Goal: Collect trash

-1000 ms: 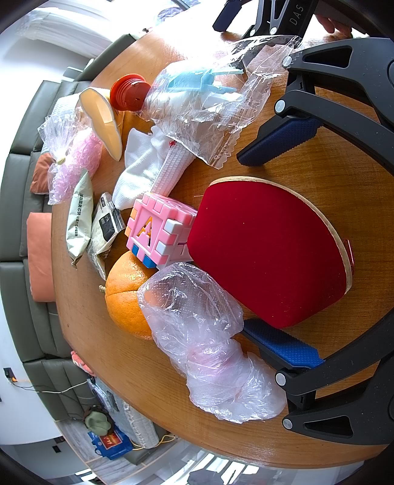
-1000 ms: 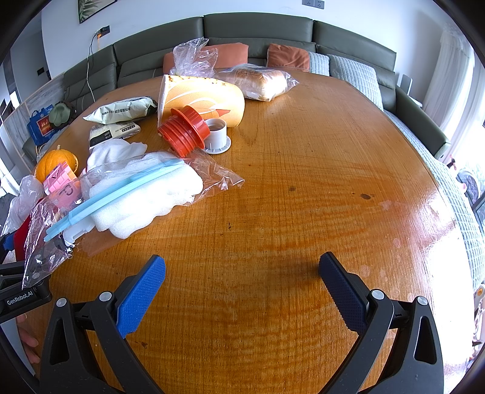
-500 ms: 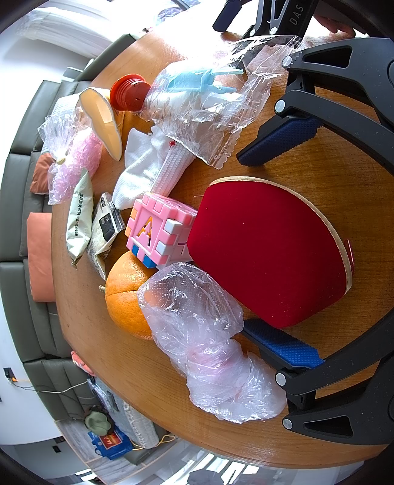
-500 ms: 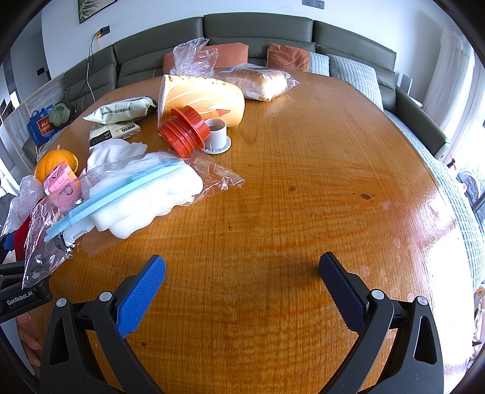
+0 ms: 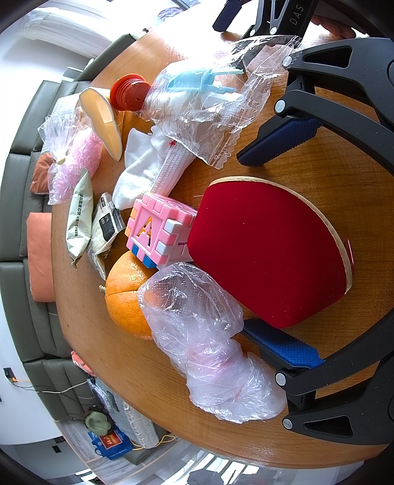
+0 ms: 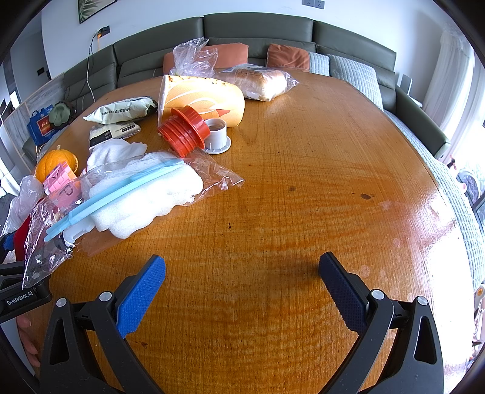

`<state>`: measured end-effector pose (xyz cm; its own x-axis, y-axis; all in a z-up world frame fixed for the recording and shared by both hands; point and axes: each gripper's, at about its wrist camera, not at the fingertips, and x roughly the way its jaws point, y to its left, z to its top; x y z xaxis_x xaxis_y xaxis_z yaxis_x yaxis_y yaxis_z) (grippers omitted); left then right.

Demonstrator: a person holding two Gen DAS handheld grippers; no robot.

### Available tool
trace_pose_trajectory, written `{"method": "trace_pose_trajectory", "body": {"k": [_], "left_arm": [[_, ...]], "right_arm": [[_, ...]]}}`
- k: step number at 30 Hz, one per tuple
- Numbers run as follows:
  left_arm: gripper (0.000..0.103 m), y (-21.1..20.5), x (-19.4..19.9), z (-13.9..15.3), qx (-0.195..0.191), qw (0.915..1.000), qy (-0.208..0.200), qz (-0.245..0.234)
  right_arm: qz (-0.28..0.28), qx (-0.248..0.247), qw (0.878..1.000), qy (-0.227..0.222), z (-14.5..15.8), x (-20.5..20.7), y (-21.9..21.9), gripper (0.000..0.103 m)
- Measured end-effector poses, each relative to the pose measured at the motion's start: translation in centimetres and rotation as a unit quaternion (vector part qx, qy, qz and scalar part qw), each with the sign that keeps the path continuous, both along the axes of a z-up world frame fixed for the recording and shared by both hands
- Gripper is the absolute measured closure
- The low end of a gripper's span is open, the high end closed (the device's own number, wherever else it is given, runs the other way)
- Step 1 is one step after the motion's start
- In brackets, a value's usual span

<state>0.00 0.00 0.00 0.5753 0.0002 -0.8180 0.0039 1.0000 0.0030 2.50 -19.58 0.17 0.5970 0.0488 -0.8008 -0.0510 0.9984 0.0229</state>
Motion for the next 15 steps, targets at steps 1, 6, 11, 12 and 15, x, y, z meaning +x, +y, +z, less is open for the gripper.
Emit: {"method": "trace_pose_trajectory", "body": {"k": [1,6,11,12,15], "left_arm": [[0.006,0.0,0.0,0.0,0.0,1.0,0.0,0.0],[0.006,0.0,0.0,0.0,0.001,1.0,0.0,-0.005],[0.006,0.1,-0.3,0.3,-0.014,0.9995,0.019,-0.02],[0.006,0.5,-0.5,0.7,-0.029,0.9992,0.021,-0.018],[0.006,1.1,-1.2,1.8,-0.052,0.998,0.028,-0.024]], "right_arm": [[0.0,0.0,1.0,0.0,0.0,0.0,0.0,0.002],[0.0,0.001,1.0,0.0,0.1,0.1,-0.1,0.002],[0.014,-0.001,1.0,0.024,0.5,0.4,-0.3,0.003],[0.014,0.002,1.0,0.025,0.8,0.3,-0.5,0.003],[0.024,0.017,0.999,0.025,2.5,0.6,-1.0,0.003]]}}
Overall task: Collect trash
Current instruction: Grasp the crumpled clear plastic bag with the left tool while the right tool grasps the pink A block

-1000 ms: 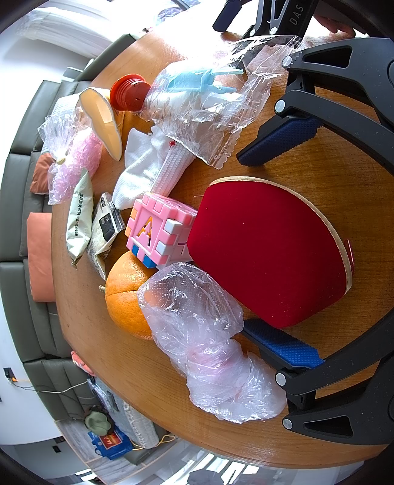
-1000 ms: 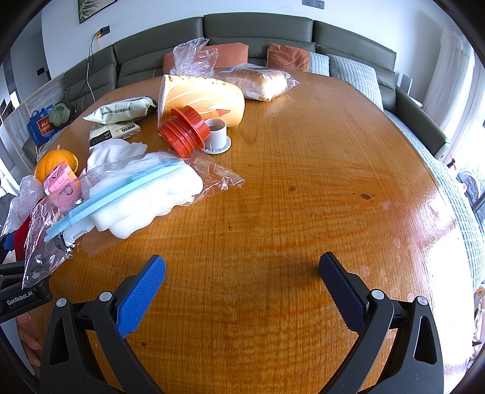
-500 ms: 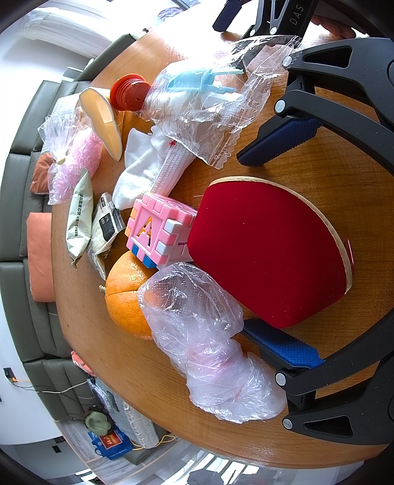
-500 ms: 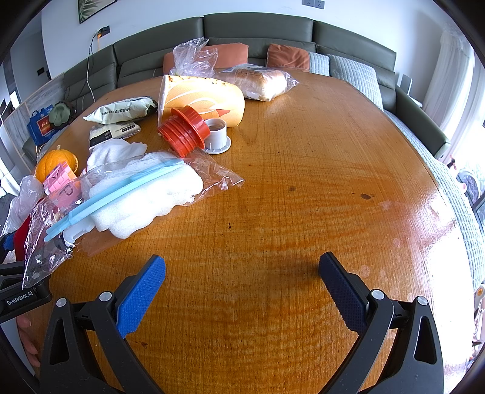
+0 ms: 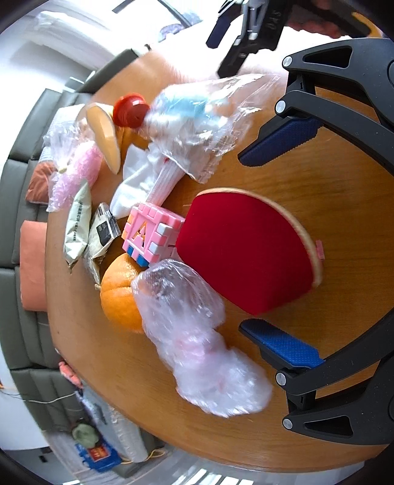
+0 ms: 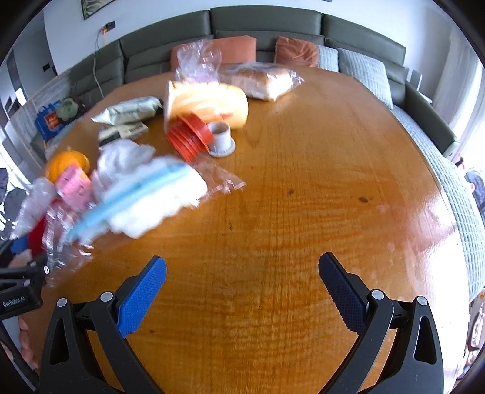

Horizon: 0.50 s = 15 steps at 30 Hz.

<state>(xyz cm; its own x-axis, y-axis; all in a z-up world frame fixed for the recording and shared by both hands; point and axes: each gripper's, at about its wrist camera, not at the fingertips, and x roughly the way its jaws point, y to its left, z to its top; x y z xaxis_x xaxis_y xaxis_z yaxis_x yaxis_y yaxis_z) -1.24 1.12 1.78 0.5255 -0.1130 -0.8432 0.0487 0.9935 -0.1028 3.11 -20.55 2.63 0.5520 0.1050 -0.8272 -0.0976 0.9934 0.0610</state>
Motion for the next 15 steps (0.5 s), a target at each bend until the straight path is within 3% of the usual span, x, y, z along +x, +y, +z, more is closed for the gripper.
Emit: {"method": "trace_pose_trajectory", "body": {"k": [5,8,11,15], "left_arm": [[0.006,1.8,-1.7,2.0,-0.01,0.9999,-0.005,-0.007],[0.006,3.7,-1.9,3.9,0.008,0.9996,-0.027,0.006],[0.006,5.9,-0.9,4.7,0.006,0.9994,-0.026,0.024],[0.006,7.4,2.0,4.1,0.035,0.9992,-0.005,0.016]], "right_arm": [[0.039,0.008,0.999,0.001,2.6,-0.4,0.8,0.003],[0.066,0.019,0.998,-0.009,4.5,-0.6,2.0,0.003],[0.098,0.029,0.995,-0.021,6.3,-0.1,4.1,0.008],[0.134,0.026,0.99,-0.032,7.8,1.3,7.5,0.014]]}}
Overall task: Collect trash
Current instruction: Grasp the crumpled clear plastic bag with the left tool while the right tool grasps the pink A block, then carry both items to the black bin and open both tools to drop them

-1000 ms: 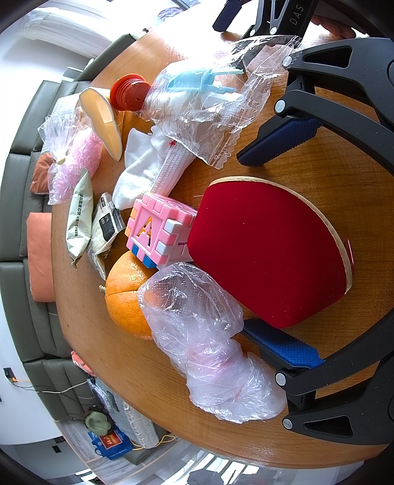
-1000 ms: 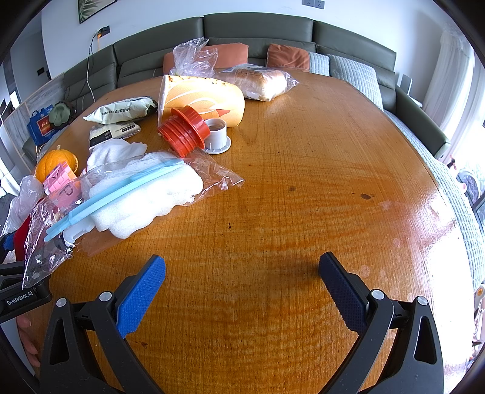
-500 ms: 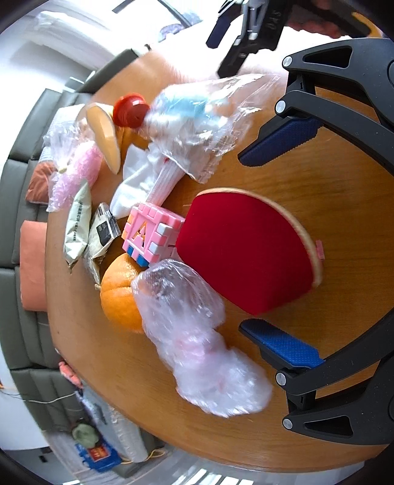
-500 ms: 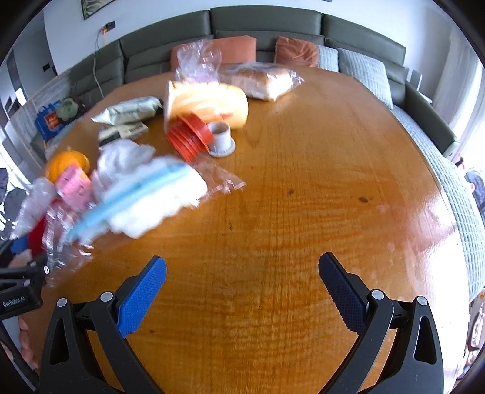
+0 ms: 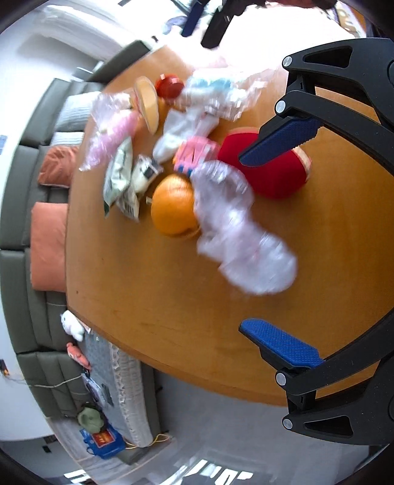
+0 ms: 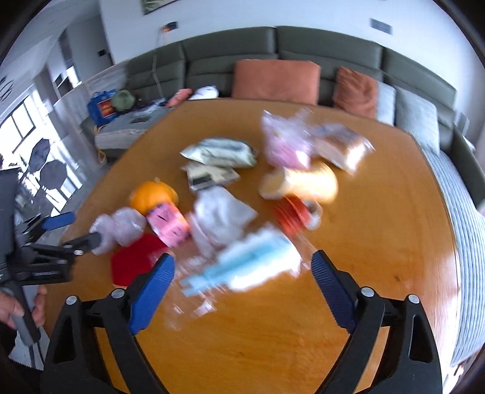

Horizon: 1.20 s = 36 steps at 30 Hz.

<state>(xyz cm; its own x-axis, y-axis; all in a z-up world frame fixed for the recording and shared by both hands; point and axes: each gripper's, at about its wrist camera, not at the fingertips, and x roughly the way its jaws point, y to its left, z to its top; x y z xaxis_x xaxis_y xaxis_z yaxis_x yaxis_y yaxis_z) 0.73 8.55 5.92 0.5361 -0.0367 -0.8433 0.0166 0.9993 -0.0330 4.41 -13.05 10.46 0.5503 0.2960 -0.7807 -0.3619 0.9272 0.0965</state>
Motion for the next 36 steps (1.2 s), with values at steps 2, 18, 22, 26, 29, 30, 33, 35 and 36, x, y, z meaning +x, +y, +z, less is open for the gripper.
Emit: {"method": "trace_pose_trajectory", "body": {"k": [2,18,22,26,29,30,33,35,36], "left_arm": [[0.006,0.3,1.2,-0.8,0.007,0.9999,0.012,-0.009],[0.05,3.9,2.1,-3.7,-0.04,0.997,0.053,-0.041],[0.051,5.6,0.9,-3.1,-0.062,0.9967,0.048,-0.022],[0.051,7.0,-0.2,-2.4,-0.075,0.9963,0.042,-0.007],[0.05,8.0,-0.6,-2.1,-0.081,0.996,0.038,0.006],[0.051,8.3,-0.7,-2.1,-0.083,0.9958,0.036,0.011],[0.051,9.7,-1.4,-1.4,-0.092,0.9951,0.024,0.026],[0.051,10.6,-1.8,-0.9,-0.093,0.995,0.016,0.033],[0.051,11.3,-2.1,-0.5,-0.091,0.9951,0.01,0.04]], "right_arm": [[0.011,-0.002,1.0,-0.004,0.4,0.5,1.3,0.017],[0.075,-0.029,0.996,0.034,-0.9,3.2,9.8,0.036],[0.094,-0.066,0.992,0.045,-2.9,3.9,12.5,0.036],[0.093,-0.112,0.987,0.069,-5.2,4.7,14.1,0.05],[0.095,-0.128,0.985,0.065,-5.7,4.8,14.4,0.053],[0.093,-0.127,0.985,0.065,-5.6,4.7,14.3,0.053],[0.078,-0.105,0.99,0.052,-4.2,4.0,13.6,0.053],[0.073,-0.083,0.993,0.043,-2.4,3.4,13.3,0.053],[0.075,-0.074,0.994,0.037,-1.6,3.1,13.5,0.053]]}}
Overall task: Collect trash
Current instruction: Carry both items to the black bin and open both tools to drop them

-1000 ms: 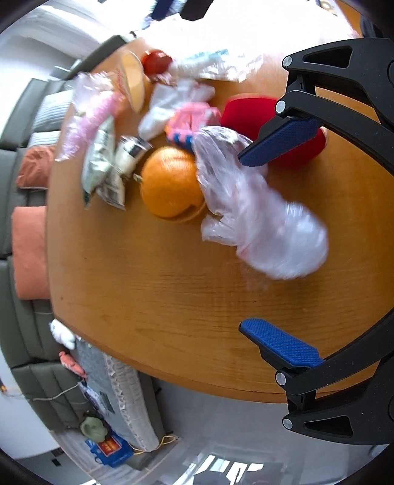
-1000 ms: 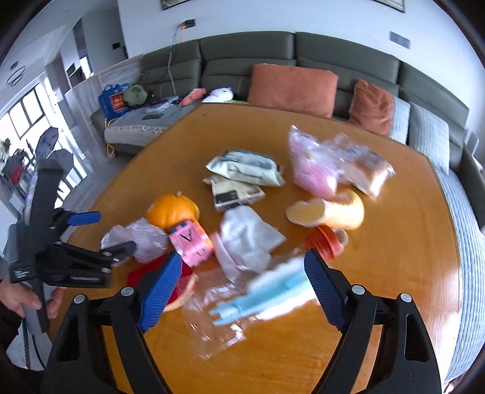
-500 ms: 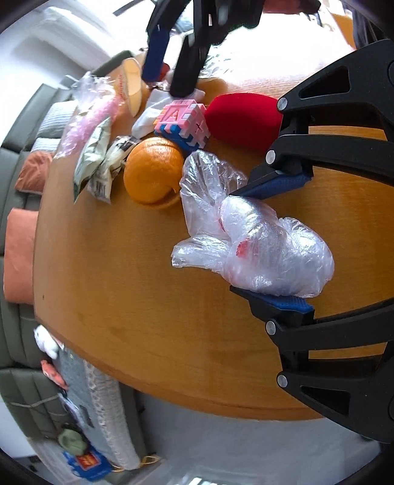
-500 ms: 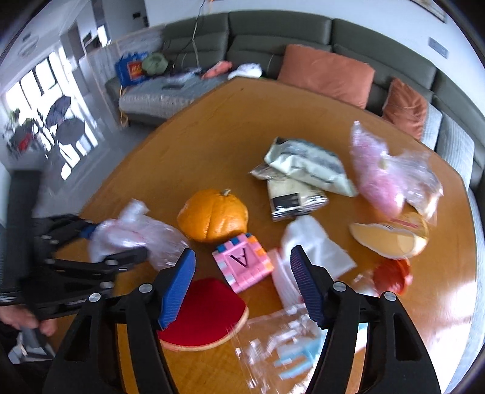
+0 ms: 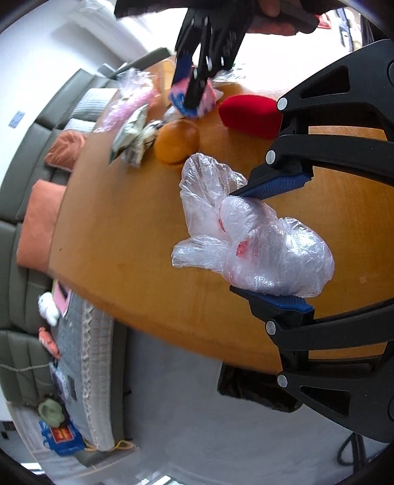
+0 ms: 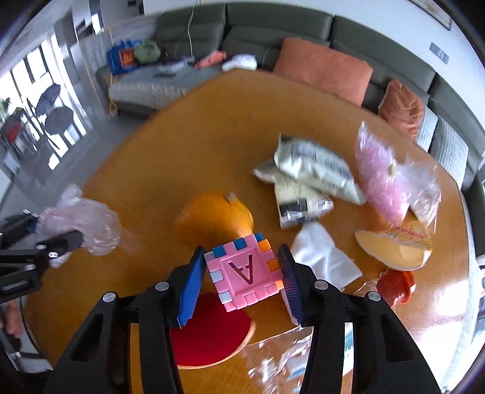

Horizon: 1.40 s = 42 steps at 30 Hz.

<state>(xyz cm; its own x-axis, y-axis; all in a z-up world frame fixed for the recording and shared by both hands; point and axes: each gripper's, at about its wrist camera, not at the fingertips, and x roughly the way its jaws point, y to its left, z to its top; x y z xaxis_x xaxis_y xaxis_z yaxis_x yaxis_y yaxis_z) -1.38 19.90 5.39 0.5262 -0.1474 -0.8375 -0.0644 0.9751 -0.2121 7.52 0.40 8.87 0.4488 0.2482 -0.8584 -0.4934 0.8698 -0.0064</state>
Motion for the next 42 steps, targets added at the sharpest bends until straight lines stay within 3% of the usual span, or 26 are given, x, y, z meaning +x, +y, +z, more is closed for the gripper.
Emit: {"method": "trace_pose_trajectory", "body": {"k": [5,10,15,22,23,24,25,31,35,42], "left_arm": [[0.05,4.0,-1.5,0.6,-0.003,0.999,-0.007,0.045],[0.05,10.2,-4.5,0.5,0.008,0.9935,-0.001,0.114],[0.05,17.1,-7.9,-0.3,0.025,0.9819,0.02,0.187],[0.047,24.3,-10.1,-3.8,0.015,0.9614,0.07,0.266],[0.032,25.4,-10.1,-4.6,0.013,0.957,0.083,0.278],[0.01,25.9,-10.5,-5.1,0.015,0.9531,0.09,0.289],[0.006,26.7,-10.7,-5.5,0.019,0.9479,0.091,0.305],[0.006,29.5,-11.8,-6.1,0.021,0.9272,0.101,0.36],[0.006,28.9,-11.6,-5.5,0.045,0.9277,0.101,0.357],[0.006,26.9,-11.0,-3.4,0.053,0.9393,0.076,0.331]], "right_arm": [[0.04,0.03,0.998,-0.024,3.4,-1.2,4.2,0.053],[0.101,0.06,0.993,-0.015,4.0,-1.7,11.1,0.053],[0.184,0.07,0.98,0.0,3.3,-3.6,20.2,0.053],[0.259,0.054,0.964,0.041,0.4,-4.8,30.9,0.051],[0.265,0.053,0.961,0.052,-0.2,-5.0,31.9,0.042],[0.269,0.05,0.96,0.065,-0.9,-5.0,32.6,0.03],[0.267,0.047,0.96,0.068,-1.3,-4.9,33.4,0.027],[0.253,0.035,0.965,0.054,-2.7,-4.5,35.8,0.027],[0.246,0.042,0.967,0.05,-2.6,-4.3,35.4,0.027],[0.21,0.063,0.975,0.025,-0.3,-3.4,31.9,0.027]]}}
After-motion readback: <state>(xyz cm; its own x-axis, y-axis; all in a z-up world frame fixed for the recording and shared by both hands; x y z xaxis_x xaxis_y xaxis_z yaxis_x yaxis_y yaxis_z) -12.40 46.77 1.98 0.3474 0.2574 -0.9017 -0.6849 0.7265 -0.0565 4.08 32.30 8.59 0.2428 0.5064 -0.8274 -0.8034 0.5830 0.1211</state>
